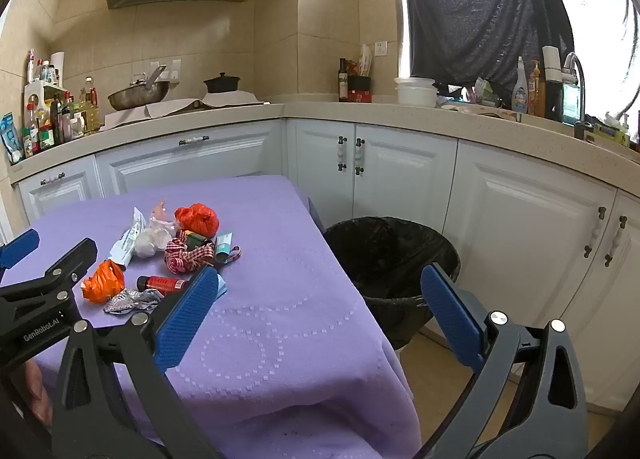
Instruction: Collect trash
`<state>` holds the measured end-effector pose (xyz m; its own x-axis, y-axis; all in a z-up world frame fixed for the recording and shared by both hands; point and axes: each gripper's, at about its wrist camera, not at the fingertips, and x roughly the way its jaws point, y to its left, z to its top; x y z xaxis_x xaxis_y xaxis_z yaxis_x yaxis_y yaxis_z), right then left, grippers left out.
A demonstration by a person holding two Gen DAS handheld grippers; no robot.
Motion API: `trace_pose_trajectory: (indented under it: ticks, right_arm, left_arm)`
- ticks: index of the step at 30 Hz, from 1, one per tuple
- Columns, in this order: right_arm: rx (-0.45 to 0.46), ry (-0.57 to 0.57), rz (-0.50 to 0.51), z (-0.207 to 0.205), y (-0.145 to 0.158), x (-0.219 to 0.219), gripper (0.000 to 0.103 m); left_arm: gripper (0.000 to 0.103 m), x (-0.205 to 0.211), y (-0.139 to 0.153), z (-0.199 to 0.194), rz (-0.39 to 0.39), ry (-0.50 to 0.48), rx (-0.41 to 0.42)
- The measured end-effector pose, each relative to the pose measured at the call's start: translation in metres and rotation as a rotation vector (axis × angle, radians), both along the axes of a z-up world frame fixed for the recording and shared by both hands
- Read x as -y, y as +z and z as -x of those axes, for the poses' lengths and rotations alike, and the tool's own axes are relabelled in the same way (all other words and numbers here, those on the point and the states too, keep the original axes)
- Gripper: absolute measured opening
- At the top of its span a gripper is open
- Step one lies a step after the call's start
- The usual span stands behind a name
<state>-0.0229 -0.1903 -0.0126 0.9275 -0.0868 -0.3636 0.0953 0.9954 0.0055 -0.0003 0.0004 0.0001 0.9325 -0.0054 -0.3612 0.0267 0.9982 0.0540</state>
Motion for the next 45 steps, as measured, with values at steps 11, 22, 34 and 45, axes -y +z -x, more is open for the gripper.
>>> trace_pose_trajectory:
  ticks: [11,22,34,45]
  right_arm:
    - [-0.006,0.001,-0.001,-0.0012,-0.0004,-0.0006,0.099]
    - [-0.006,0.001,0.001,-0.0021,-0.0011,-0.0014,0.099]
    - [-0.006,0.0,0.002,-0.0021,-0.0011,-0.0016,0.099]
    - [-0.008,0.001,0.001,-0.0021,-0.0002,-0.0014,0.099]
  left_arm:
    - [0.097,-0.0047,0.0001,0.0005,-0.002,0.004,-0.004]
    - [0.097,-0.0028,0.0005,0.0003,-0.004,0.006,-0.004]
    - [0.097,-0.0065,0.0013,0.0006,-0.003,0.007,-0.006]
    - [0.097,-0.0074,0.0025,-0.0003,-0.004,0.01,-0.009]
